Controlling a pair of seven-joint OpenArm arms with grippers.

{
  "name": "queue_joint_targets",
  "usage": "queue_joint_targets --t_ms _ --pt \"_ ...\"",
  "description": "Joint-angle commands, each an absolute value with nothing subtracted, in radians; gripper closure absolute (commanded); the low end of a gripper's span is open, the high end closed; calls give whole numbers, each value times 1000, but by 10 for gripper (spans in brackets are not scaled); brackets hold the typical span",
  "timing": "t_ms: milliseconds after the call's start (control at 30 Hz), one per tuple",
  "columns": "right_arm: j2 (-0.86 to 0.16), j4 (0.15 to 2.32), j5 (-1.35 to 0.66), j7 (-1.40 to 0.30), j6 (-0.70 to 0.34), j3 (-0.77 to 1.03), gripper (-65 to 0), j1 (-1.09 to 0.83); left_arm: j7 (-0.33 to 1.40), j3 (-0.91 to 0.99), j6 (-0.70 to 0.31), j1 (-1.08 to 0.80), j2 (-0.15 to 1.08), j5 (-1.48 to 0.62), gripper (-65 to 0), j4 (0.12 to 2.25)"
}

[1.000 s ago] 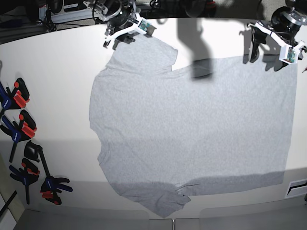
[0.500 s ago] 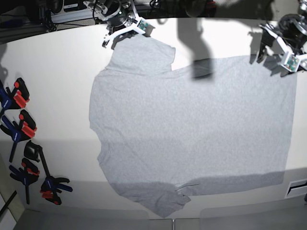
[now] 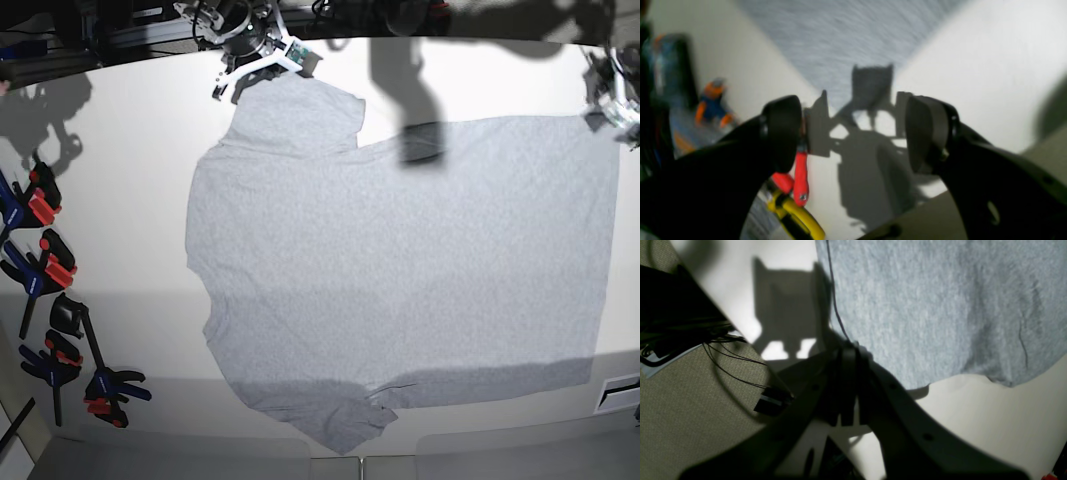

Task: Fold the T-shirt properly
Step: 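Move both grippers down to the shirt's hem corners, then grasp the hem corners with both grippers and lift them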

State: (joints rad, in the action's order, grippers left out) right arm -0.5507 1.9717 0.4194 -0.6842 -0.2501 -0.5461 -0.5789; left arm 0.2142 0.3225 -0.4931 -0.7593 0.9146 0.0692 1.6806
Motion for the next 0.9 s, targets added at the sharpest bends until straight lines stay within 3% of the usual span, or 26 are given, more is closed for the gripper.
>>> queue_joint_targets --t_ms 0,100,433,533,667,867 --pt "-557 1980 420 -676 -250 -544 0 -582 183 295 -418 -756 931 124 -440 1685" --pt "-557 1980 420 -676 -233 -543 0 -581 200 175 -237 -730 932 283 -440 1668" --pt "-557 1980 420 -669 -224 -543 0 -582 223 -79 -227 -494 881 489 -426 1447" --pt "-557 1980 420 -670 -224 -543 0 -582 246 -121 -228 -477 879 497 -304 1415" --pt "-557 1981 420 -670 -224 -544 0 -582 240 -135 -228 -485 879 496 -4 1415" --pt "-557 1998 425 -679 -165 -544 0 -582 276 -134 -223 -485 879 496 0 1428"
